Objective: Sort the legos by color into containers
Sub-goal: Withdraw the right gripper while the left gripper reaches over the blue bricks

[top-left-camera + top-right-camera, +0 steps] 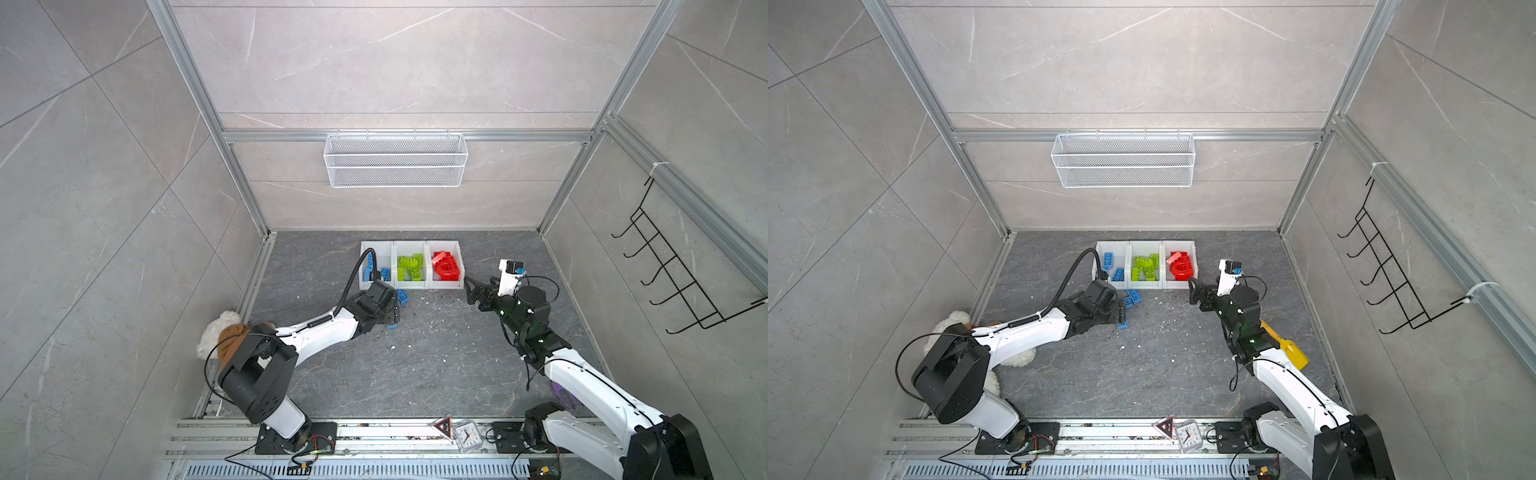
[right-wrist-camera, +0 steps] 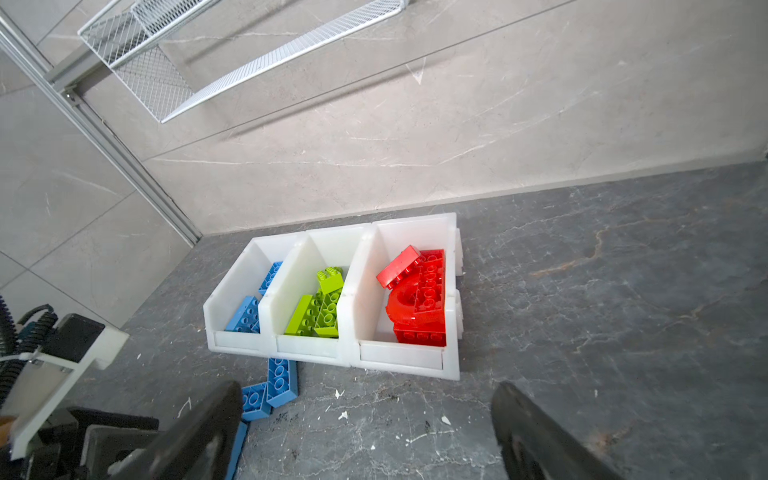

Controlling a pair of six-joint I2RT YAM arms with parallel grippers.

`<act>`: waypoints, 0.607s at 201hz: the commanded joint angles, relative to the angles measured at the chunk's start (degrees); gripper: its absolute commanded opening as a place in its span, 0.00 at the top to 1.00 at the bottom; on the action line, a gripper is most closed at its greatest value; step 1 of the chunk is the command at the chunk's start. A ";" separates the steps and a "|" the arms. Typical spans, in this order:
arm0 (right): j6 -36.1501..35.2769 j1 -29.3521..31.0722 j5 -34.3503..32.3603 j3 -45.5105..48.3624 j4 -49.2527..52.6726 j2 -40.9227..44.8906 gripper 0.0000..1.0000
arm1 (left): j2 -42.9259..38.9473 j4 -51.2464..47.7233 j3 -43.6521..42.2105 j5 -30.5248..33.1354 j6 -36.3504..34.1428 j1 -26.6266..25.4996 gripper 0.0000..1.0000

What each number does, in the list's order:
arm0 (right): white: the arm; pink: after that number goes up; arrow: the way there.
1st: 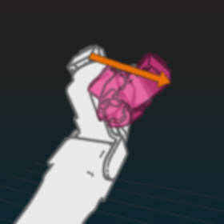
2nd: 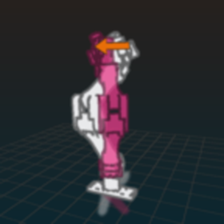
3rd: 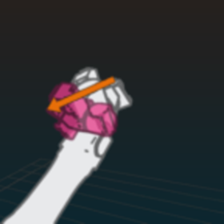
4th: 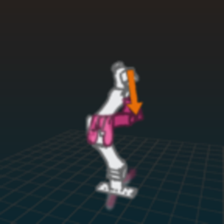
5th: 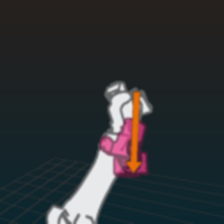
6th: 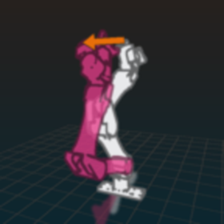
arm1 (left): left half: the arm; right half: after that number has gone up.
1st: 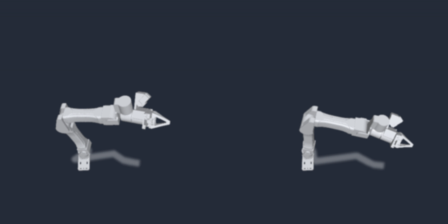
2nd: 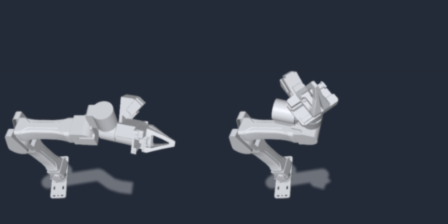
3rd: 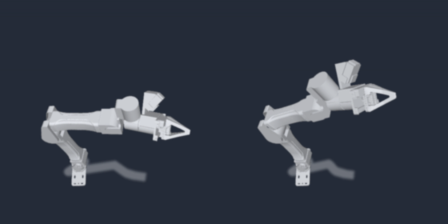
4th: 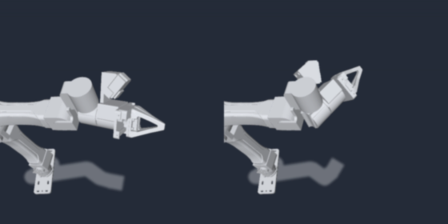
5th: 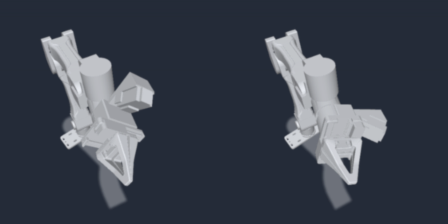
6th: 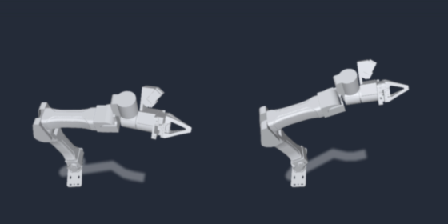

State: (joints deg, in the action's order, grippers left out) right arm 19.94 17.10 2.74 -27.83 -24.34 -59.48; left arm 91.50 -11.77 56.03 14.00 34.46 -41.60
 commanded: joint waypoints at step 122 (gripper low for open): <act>6.16 -0.07 6.81 1.30 -9.49 -9.93 0.04 | 9.27 -9.46 9.05 2.45 6.19 -3.48 0.41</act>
State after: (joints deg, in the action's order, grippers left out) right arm 24.77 17.10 7.86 -24.88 -31.81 -68.20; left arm 100.03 -18.79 64.10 15.07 38.81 -44.71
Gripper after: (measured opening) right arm 0.960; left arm 0.680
